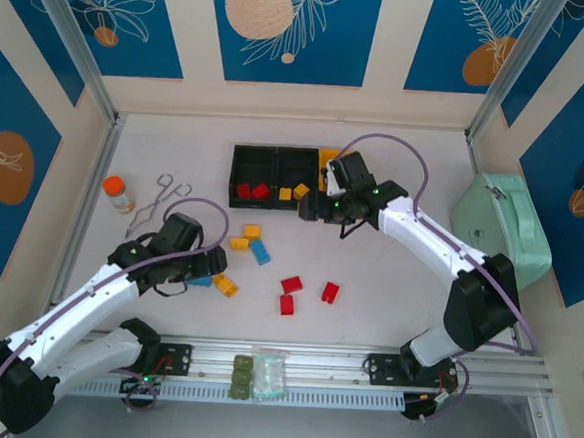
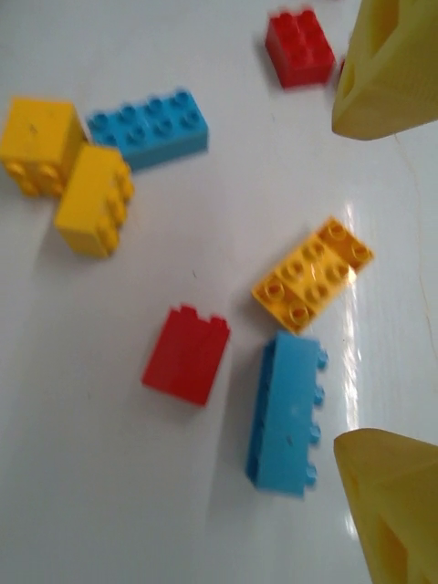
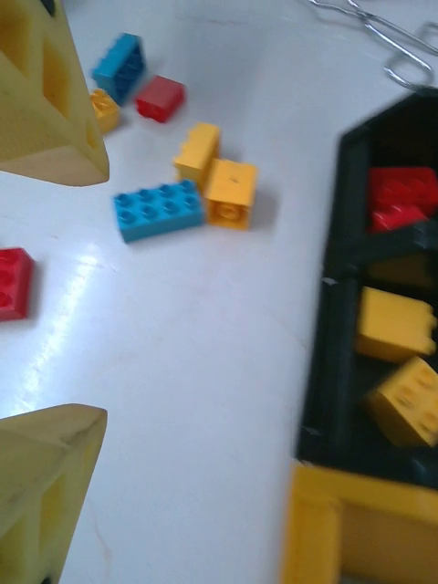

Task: Sort the legos into containers by color
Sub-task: Pick up the lego from the bottom-left of the table.

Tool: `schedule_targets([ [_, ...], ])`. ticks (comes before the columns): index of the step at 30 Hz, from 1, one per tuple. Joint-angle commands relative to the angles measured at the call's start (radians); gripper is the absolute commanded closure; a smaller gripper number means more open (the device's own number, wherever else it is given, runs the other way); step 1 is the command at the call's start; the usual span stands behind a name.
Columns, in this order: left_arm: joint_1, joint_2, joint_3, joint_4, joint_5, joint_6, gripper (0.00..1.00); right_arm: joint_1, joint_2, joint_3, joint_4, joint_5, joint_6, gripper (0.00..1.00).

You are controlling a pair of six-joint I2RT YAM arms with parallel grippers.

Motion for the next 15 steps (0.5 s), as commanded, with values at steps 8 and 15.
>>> schedule_targets([
  [8, 0.011, 0.130, -0.023, -0.074, -0.129, 0.086, 0.11, 0.095, -0.206, -0.242, 0.086, -0.099, 0.008, 0.34],
  [15, 0.015, 0.237, -0.045, 0.024, -0.121, 0.115, 0.12, 0.102, -0.246, -0.293, 0.084, -0.090, 0.052, 0.35],
])
